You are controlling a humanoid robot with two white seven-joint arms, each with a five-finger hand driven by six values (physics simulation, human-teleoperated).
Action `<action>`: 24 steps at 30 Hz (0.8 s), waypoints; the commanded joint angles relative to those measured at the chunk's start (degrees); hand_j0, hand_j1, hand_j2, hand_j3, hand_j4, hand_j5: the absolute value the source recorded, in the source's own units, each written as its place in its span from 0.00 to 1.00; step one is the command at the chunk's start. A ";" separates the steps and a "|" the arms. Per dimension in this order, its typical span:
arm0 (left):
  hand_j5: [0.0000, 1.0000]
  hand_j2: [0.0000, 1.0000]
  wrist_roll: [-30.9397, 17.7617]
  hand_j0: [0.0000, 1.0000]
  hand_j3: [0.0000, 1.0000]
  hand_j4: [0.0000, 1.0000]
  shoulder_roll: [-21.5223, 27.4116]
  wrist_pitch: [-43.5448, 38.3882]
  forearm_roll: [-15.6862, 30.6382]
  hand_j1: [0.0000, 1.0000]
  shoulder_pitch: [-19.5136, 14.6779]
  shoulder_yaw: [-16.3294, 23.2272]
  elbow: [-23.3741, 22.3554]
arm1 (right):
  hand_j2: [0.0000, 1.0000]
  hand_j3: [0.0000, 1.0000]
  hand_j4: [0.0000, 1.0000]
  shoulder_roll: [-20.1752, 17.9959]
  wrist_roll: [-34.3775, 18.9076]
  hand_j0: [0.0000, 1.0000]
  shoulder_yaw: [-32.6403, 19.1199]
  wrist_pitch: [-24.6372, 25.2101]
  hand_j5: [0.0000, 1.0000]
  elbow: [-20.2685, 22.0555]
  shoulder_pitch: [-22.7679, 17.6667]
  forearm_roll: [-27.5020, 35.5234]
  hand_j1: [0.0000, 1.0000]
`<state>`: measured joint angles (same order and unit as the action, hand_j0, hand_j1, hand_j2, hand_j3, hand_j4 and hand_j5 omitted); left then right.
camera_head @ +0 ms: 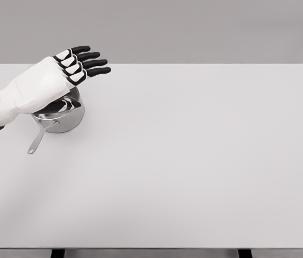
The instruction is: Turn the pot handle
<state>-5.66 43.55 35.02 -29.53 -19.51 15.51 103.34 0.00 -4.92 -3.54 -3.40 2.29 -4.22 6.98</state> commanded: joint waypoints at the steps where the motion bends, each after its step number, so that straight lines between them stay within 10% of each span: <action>1: 1.00 1.00 0.03 1.00 1.00 1.00 0.05 -0.02 0.26 1.00 0.00 -0.04 -0.07 | 1.00 1.00 1.00 0.00 -0.09 1.00 -0.24 -0.03 1.00 0.17 0.00 0.32 1.00; 24: 1.00 1.00 -2.60 1.00 1.00 1.00 -3.12 -0.02 -2.37 1.00 5.01 -0.92 -0.07 | 1.00 1.00 1.00 0.00 -0.09 1.00 0.03 -0.03 1.00 0.00 0.00 -0.03 1.00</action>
<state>-7.16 40.77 35.03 -32.39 -13.37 14.65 103.27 0.00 -4.96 -3.51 -3.41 2.28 -4.22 6.94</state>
